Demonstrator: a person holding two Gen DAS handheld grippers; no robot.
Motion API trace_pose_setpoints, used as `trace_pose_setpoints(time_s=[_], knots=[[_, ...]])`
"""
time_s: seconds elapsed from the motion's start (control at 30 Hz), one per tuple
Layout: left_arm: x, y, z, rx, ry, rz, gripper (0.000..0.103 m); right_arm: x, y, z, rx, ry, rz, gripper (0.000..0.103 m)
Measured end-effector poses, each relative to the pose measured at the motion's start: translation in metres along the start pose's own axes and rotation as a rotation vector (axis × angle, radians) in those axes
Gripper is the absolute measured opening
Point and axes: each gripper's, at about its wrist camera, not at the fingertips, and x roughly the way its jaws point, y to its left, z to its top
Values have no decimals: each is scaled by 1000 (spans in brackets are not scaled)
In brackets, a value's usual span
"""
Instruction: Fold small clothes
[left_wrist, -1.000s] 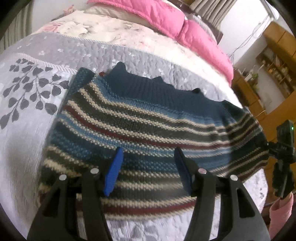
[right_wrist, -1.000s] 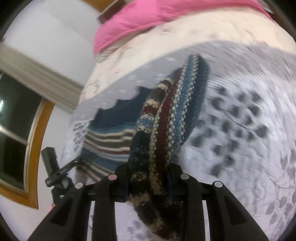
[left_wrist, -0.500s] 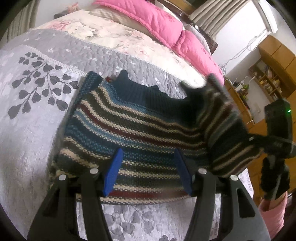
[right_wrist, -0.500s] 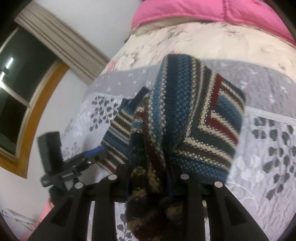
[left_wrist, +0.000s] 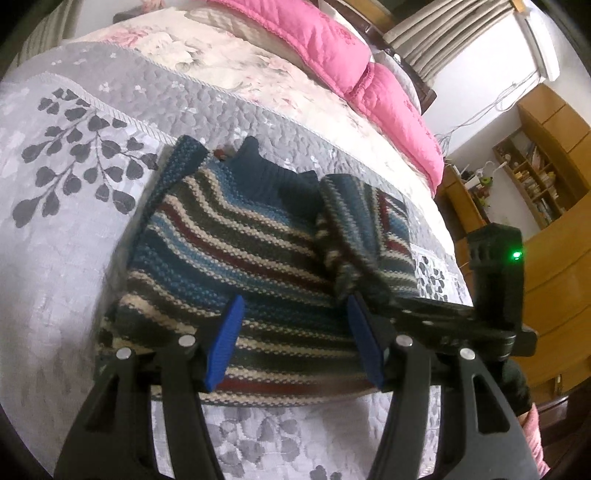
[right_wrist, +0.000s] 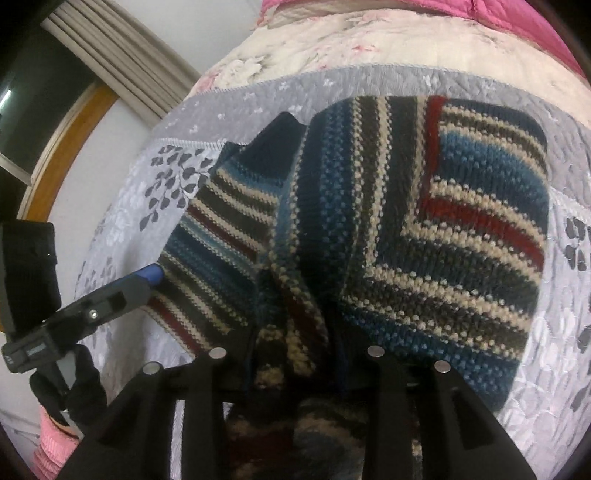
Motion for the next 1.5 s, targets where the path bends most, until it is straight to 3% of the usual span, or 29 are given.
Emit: trace_pose_setpoints(time_s=[0.13,0.23,0.33,0.43,0.63,0.8,1.13,1.3,1.5], knots=[[10,-4,2,-27,24,-34,57,2,4,0,-13,7,2,49],[22,-1,4,-85,54,-89,57,-8,8,0,-5,2,64,58],[35,3,6,-154,74,-160,57,-35,3,-6,13,-29,133,60],[49,6,10,-209,93,-208,57,-67,-8,-17,5,-79,114,60],[70,-4,15,-185,109,-208,57,-116,-60,-44,54,-149,22,61],[92,-13,18,-190,146,-198,57,-115,-96,-62,102,-124,-29,61],[132,-33,32,-183,187,-190,57,-95,-126,-89,177,-107,15,61],[141,-41,34,-182,184,-167,27,-98,-135,-97,197,-111,10,61],[114,-46,37,-161,99,-205,21,-97,-140,-105,203,-106,-5,61]])
